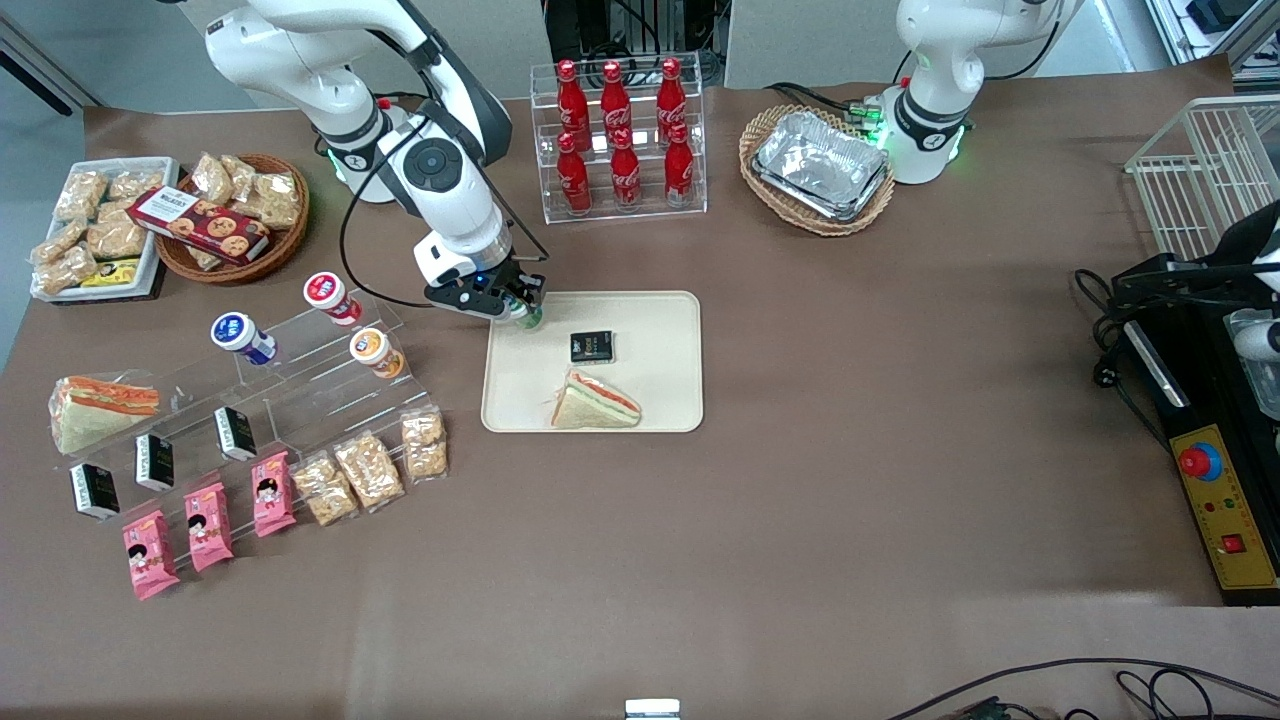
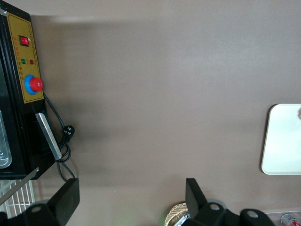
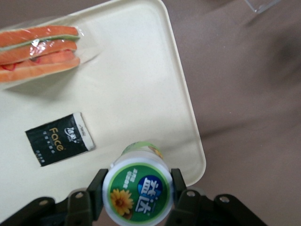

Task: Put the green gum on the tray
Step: 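Lower the gum bottle onto the tray corner and open the right gripper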

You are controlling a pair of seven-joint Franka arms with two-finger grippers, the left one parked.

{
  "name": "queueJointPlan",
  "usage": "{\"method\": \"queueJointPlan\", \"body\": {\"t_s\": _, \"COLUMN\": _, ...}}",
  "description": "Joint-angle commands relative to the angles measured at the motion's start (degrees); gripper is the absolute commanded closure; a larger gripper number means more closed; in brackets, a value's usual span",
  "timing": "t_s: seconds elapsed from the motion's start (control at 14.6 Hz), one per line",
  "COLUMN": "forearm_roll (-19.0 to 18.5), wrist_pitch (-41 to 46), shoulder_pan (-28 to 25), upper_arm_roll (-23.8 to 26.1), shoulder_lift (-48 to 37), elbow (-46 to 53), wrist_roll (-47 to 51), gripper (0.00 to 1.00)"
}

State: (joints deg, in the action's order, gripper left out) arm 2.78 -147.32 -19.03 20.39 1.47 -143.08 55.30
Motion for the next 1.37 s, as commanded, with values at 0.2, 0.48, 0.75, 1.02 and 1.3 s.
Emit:
{"method": "queueJointPlan", "body": {"t_s": 0.2, "forearm_roll": -0.3, "wrist_pitch": -7.1, "shoulder_pan": -0.5, "upper_arm_roll": -0.3, "shoulder_lift": 1.3, "elbow": -4.0, "wrist_roll": 1.2, "gripper": 0.61}}
{"method": "queueJointPlan", "body": {"t_s": 0.48, "forearm_roll": -0.5, "wrist_pitch": -8.9, "shoulder_pan": -0.4, "upper_arm_roll": -0.4, "shoulder_lift": 2.9, "elbow": -4.0, "wrist_roll": 1.2, "gripper": 0.61}}
{"method": "queueJointPlan", "body": {"t_s": 0.75, "forearm_roll": -1.7, "wrist_pitch": -10.7, "shoulder_pan": 0.1, "upper_arm_roll": -0.4, "shoulder_lift": 4.5, "elbow": -4.4, "wrist_roll": 1.2, "gripper": 0.61}}
{"method": "queueJointPlan", "body": {"t_s": 1.02, "forearm_roll": -2.4, "wrist_pitch": -12.8, "shoulder_pan": 0.4, "upper_arm_roll": -0.8, "shoulder_lift": 6.3, "elbow": -4.5, "wrist_roll": 1.3, "gripper": 0.6}}
{"method": "queueJointPlan", "body": {"t_s": 1.3, "forearm_roll": -3.4, "wrist_pitch": -13.4, "shoulder_pan": 1.6, "upper_arm_roll": -0.9, "shoulder_lift": 7.0, "elbow": -4.5, "wrist_roll": 1.3, "gripper": 0.25}}
